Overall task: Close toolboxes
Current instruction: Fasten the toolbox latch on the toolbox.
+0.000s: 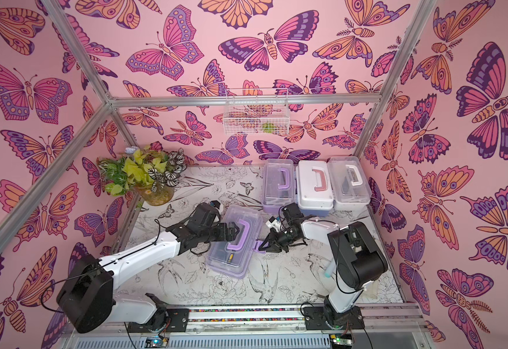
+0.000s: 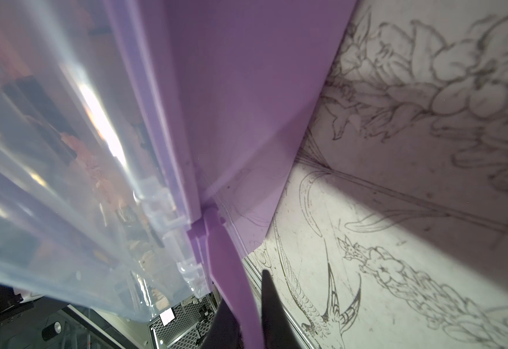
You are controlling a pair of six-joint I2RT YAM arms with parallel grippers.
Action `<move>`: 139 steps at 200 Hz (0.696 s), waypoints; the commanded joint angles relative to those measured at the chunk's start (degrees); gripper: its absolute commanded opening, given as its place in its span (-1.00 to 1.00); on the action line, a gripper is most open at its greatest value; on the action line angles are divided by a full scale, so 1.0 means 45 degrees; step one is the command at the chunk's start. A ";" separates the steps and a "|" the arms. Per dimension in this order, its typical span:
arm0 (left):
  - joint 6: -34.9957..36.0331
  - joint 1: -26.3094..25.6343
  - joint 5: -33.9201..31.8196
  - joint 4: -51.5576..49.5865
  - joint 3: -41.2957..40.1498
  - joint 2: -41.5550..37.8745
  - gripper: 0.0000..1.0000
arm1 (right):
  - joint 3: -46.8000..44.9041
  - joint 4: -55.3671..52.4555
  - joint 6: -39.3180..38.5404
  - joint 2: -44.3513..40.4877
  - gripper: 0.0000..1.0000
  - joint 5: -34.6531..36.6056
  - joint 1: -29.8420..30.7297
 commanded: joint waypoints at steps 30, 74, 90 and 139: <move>0.0220 0.0026 -0.0324 -0.1726 -0.0596 0.0708 1.00 | 0.0368 0.0117 -0.0173 -0.0222 -1.00 -0.1770 -0.0180; 0.0241 0.0023 -0.0382 -0.1726 -0.0654 0.0665 1.00 | -0.0181 0.1753 0.0950 -0.0321 -1.00 -0.2375 -0.0599; 0.0255 0.0021 -0.0385 -0.1724 -0.0648 0.0652 1.00 | -0.0319 0.2246 0.1343 -0.0348 -1.00 -0.2491 -0.0688; 0.0315 -0.0014 -0.0327 -0.1714 -0.0590 0.0697 1.00 | -0.0668 0.3688 0.2414 -0.0299 -1.00 -0.2717 -0.0711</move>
